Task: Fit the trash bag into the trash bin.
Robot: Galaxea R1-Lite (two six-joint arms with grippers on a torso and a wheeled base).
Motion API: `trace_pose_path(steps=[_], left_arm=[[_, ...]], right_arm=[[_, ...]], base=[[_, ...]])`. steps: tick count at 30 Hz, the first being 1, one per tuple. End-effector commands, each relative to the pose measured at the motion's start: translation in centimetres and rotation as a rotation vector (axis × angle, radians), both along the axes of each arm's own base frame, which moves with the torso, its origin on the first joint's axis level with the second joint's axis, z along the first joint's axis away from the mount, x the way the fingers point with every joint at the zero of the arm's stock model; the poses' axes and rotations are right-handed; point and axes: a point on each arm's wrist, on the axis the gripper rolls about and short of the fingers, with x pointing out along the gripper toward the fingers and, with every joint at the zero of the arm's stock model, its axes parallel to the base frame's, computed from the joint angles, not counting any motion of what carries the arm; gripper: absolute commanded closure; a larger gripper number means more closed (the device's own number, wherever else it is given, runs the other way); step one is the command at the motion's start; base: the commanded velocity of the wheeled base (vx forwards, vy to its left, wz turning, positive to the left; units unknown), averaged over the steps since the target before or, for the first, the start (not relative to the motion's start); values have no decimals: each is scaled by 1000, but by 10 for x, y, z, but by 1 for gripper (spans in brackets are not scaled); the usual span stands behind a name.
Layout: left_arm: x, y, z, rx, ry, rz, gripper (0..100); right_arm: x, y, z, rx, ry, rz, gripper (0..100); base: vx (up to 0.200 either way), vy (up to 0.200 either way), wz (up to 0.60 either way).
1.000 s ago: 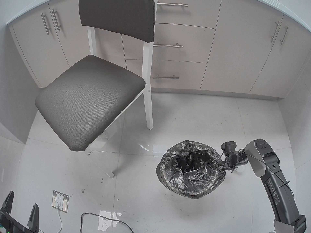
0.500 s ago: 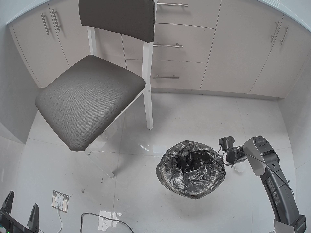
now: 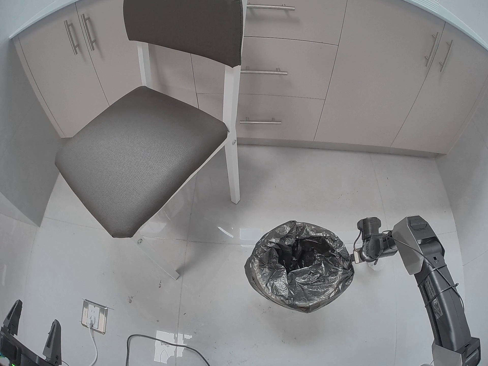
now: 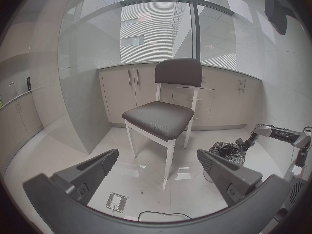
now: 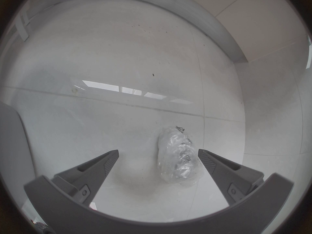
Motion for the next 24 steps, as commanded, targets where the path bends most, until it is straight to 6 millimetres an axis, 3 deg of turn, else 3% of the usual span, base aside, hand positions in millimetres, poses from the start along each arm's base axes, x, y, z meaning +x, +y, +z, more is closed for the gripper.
trace_pose_path(steps=[1, 17, 24], left_arm=[[0, 0, -5, 0, 4, 0, 0], [0, 0, -5, 0, 4, 0, 0], [0, 0, -5, 0, 4, 0, 0]], right_arm=[[-3, -6, -8, 1, 19, -6, 0], [-7, -46, -9, 30, 48, 1, 0], [-7, -50, -10, 41, 48, 2, 0]], base=[[0, 0, 0], [0, 0, 0], [0, 0, 0]])
